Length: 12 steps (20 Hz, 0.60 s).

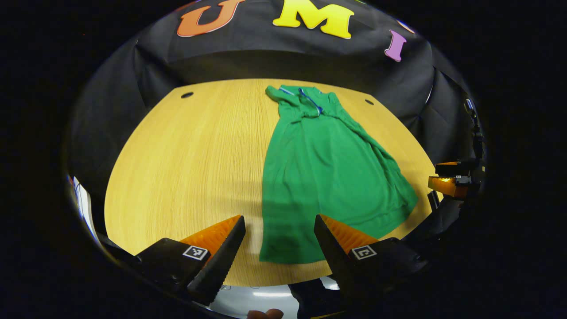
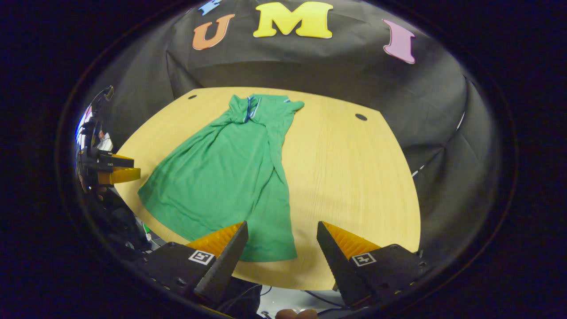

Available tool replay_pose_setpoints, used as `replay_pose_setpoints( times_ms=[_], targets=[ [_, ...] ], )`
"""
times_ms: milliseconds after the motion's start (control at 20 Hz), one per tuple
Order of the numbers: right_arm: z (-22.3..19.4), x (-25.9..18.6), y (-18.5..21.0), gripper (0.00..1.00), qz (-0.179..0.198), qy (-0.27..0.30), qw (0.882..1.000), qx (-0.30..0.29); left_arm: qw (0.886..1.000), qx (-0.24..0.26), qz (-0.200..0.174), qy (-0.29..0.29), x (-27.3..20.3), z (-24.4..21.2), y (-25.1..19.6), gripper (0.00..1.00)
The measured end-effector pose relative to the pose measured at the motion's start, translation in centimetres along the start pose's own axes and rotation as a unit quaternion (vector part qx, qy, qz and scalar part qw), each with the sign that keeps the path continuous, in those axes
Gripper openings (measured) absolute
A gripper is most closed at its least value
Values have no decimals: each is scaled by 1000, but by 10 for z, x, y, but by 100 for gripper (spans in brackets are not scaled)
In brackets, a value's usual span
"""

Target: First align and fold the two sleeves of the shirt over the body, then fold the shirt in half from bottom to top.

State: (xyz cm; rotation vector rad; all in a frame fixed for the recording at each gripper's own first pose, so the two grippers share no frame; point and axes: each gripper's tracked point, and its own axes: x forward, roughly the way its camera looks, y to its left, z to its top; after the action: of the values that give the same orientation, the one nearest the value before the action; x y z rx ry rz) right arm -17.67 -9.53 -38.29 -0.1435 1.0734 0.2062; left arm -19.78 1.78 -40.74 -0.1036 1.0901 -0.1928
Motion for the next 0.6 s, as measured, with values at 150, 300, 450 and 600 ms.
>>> replay_pose_setpoints(
  times_ms=[150,300,450,600],
  targets=[
    [-17,12,2,96,5,34,999,11,998,-20,4,53,4,-16,-9,100],
    [-21,27,-1,96,0,63,998,13,996,-16,13,83,7,-20,-10,100],
    [-38,35,-4,98,-8,101,995,7,994,-15,24,103,10,-22,-6,100],
    [-46,42,-3,96,-6,127,992,1,992,-11,31,125,12,-26,-5,100]
  ],
)
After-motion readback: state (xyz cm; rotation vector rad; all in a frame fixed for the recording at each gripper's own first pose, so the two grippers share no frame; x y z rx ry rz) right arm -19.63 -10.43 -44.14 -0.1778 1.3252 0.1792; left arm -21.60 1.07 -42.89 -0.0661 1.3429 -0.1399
